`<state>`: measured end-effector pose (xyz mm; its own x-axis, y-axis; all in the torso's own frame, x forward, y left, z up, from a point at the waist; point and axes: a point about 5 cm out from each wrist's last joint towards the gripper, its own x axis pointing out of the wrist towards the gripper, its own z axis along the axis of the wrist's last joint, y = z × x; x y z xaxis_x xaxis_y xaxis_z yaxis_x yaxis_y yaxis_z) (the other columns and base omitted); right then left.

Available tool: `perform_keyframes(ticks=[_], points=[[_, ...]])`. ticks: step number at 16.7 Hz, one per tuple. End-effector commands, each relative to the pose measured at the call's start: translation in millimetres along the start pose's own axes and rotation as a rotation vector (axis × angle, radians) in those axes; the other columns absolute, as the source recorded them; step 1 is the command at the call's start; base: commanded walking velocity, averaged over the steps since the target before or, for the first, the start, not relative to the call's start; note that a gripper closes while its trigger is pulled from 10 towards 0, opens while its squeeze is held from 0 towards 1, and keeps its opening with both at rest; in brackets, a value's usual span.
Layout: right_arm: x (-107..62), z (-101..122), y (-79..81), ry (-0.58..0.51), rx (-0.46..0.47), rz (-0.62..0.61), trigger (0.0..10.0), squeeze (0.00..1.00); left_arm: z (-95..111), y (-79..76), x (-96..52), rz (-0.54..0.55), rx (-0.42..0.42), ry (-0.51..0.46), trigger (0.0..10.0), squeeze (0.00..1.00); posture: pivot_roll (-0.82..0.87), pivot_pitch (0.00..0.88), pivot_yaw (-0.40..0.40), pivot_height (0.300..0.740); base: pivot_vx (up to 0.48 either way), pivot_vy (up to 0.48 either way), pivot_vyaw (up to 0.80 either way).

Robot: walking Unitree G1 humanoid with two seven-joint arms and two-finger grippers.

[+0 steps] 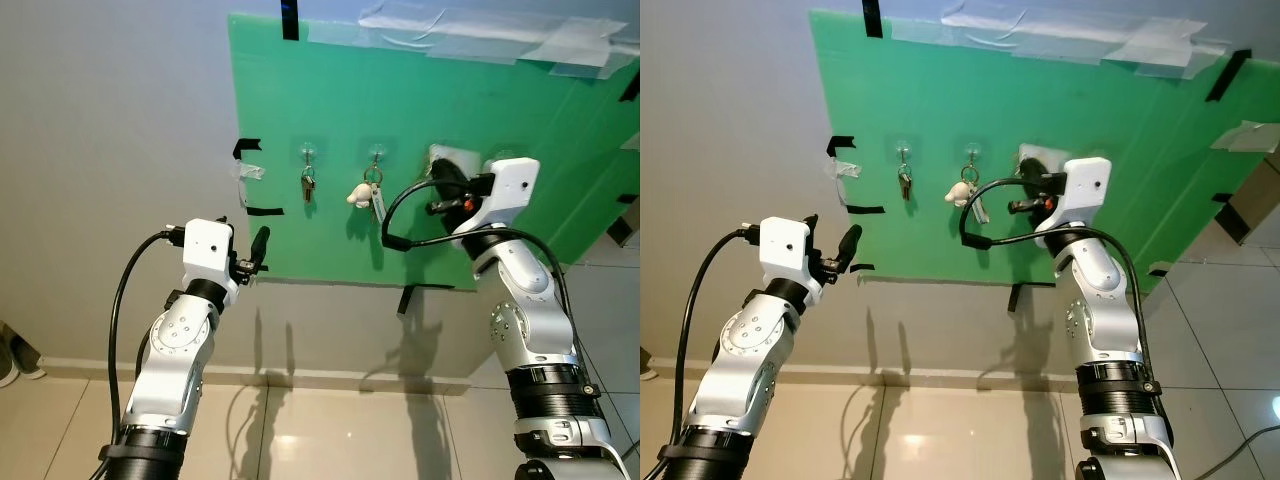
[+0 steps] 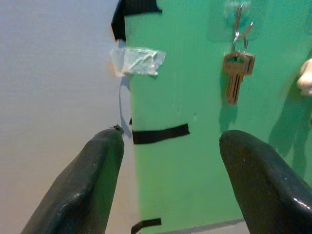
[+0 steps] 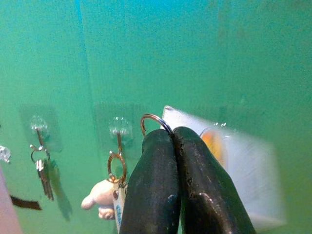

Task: Hang keys on a hook

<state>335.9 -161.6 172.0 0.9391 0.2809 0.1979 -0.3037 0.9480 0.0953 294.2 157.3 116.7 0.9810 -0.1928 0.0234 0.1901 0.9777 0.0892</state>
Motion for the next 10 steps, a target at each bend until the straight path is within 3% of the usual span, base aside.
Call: perform_keyframes(ticks=[1, 6, 8, 10], points=[[2.7, 4.3, -0.4, -0.006, 0.012, 0.008, 10.0, 0.0, 3.2, -6.1, -1.2, -0.03, 0.005, -0.019, 10.0, 0.0, 0.02, 0.0, -0.037, 0.74, 0.322, -0.352, 0.0], [-0.4, 5.1, 8.9, 0.005, 0.055, 0.087, 10.0, 0.0, 5.3, -11.0, -3.1, -0.079, -0.005, -0.03, 10.0, 0.0, 0.02, 0.0, -0.029, 0.74, 0.334, -0.341, 0.0], [-3.7, 7.3, 14.5, 0.012, 0.083, 0.136, 10.0, 0.0, 7.2, -13.8, -2.7, -0.093, -0.021, -0.048, 10.0, 0.0, 0.01, 0.0, -0.026, 0.74, 0.435, 0.0, 0.0], [-8.4, 5.4, 25.1, 0.062, 0.156, 0.23, 10.0, 0.0, 8.7, -13.0, -3.3, -0.089, -0.035, -0.061, 10.0, 0.0, 0.01, 0.0, -0.027, 0.74, 0.0, 0.0, 0.0]])
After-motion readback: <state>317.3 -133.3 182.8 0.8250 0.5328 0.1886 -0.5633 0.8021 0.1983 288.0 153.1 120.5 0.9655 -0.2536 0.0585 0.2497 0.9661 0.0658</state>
